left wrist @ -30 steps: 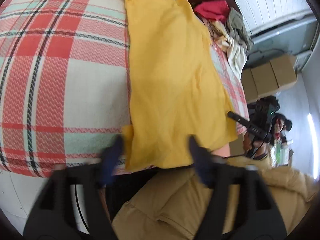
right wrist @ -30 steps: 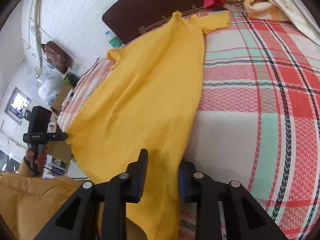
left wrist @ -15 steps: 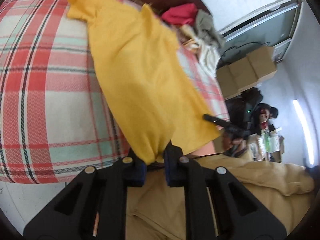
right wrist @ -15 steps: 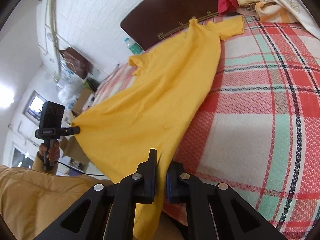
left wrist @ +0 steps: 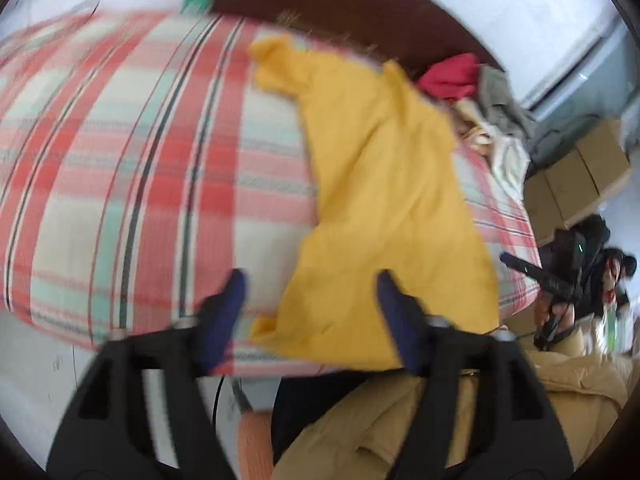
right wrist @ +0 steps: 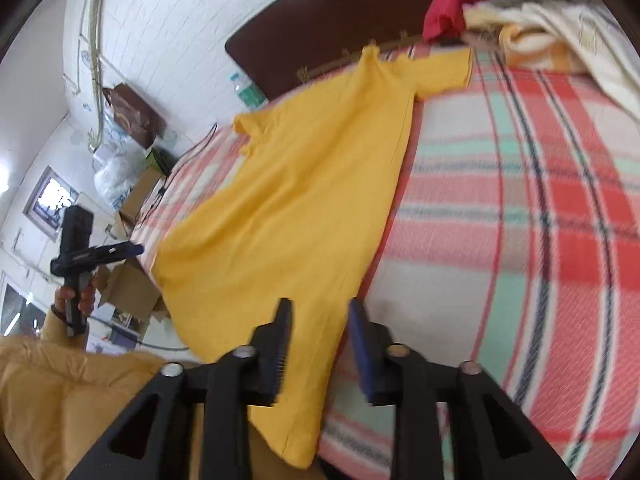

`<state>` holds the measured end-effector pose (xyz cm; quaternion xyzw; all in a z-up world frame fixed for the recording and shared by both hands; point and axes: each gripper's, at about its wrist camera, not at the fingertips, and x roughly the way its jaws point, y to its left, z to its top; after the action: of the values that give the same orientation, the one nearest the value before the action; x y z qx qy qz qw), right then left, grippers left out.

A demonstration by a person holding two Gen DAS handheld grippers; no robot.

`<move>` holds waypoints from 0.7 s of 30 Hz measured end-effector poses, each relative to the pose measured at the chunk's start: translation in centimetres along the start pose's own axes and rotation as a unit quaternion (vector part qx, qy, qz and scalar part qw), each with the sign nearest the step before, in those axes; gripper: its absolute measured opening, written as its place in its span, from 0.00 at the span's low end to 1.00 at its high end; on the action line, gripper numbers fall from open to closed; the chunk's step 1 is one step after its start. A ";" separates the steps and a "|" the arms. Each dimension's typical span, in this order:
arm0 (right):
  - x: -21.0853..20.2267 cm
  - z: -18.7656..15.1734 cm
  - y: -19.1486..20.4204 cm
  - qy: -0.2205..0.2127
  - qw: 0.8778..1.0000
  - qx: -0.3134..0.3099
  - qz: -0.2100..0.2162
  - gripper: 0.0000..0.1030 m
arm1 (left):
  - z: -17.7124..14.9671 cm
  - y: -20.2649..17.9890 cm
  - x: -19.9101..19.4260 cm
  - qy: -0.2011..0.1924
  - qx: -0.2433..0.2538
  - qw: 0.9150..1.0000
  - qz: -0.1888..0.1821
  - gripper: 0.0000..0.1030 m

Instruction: Fold clothes

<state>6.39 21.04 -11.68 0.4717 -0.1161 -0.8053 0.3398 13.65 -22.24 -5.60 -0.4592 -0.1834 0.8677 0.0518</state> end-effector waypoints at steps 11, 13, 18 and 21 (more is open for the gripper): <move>-3.3 7.7 -3.5 -0.092 0.992 0.065 0.049 0.45 | 1.3 -19.0 14.2 0.106 0.175 0.970 -0.130 0.78; -4.2 7.9 -2.9 -0.099 0.992 0.054 0.048 0.58 | 1.2 -21.7 16.4 0.127 0.192 0.964 -0.129 0.78; -6.4 8.8 -2.5 -0.128 0.990 0.044 0.041 0.69 | -0.1 -25.3 20.3 0.171 0.214 0.957 -0.098 0.78; -6.1 9.9 -4.1 -0.133 0.989 0.053 0.032 0.69 | -0.8 -25.8 21.5 0.174 0.220 0.957 -0.077 0.77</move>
<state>-1.71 26.75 -4.44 0.3737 -0.2176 -0.8425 0.3213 -0.02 7.45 -13.33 -0.5649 -0.0109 0.7866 0.2490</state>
